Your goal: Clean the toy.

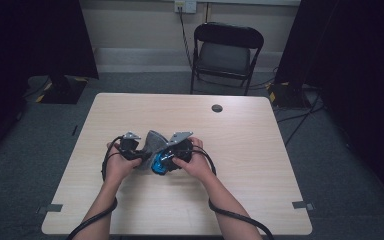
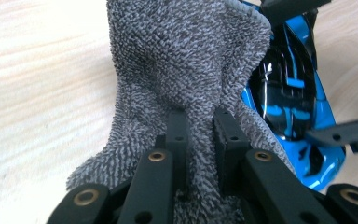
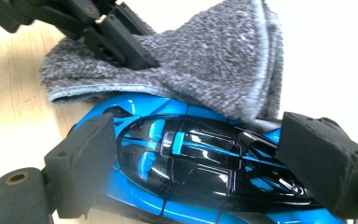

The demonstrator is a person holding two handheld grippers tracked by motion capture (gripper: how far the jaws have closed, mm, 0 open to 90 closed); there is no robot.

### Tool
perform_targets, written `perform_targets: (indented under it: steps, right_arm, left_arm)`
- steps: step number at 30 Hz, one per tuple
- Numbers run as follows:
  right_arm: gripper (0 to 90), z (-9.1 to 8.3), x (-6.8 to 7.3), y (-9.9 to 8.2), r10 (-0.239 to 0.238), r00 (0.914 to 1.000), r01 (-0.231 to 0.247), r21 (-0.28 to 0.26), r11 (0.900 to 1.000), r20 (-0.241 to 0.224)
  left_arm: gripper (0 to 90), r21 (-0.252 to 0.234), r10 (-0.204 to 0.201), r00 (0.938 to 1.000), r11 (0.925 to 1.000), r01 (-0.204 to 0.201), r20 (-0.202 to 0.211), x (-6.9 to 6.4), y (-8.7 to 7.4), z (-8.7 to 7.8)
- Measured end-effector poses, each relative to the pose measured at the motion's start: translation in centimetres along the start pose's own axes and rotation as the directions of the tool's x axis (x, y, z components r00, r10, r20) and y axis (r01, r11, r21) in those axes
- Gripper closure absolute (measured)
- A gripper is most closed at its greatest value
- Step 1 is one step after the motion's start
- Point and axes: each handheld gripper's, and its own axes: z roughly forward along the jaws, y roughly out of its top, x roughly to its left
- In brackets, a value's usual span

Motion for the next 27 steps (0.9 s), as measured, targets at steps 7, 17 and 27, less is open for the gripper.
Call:
perform_targets:
  steps: [7, 17, 27]
  right_arm:
    - [11.3, 0.0, 0.0, 0.0, -0.001, 1.0000, 0.001, -0.003, 1.0000, 0.000]
    - [11.3, 0.0, 0.0, 0.0, 0.000, 1.0000, 0.000, -0.002, 1.0000, 0.001]
    - [11.2, 0.0, 0.1, 0.0, 0.002, 1.0000, -0.002, 0.000, 1.0000, 0.002]
  left_arm:
    - [78.6, -0.002, -0.005, 1.0000, 1.0000, 0.005, 0.004, -0.1, -1.1, -1.0]
    - [78.6, 0.001, -0.011, 0.9998, 0.9999, 0.011, 0.016, -0.3, -2.6, -2.4]
    - [78.6, 0.007, -0.031, 0.9988, 0.9995, 0.031, 0.037, -0.8, -4.1, -3.8]
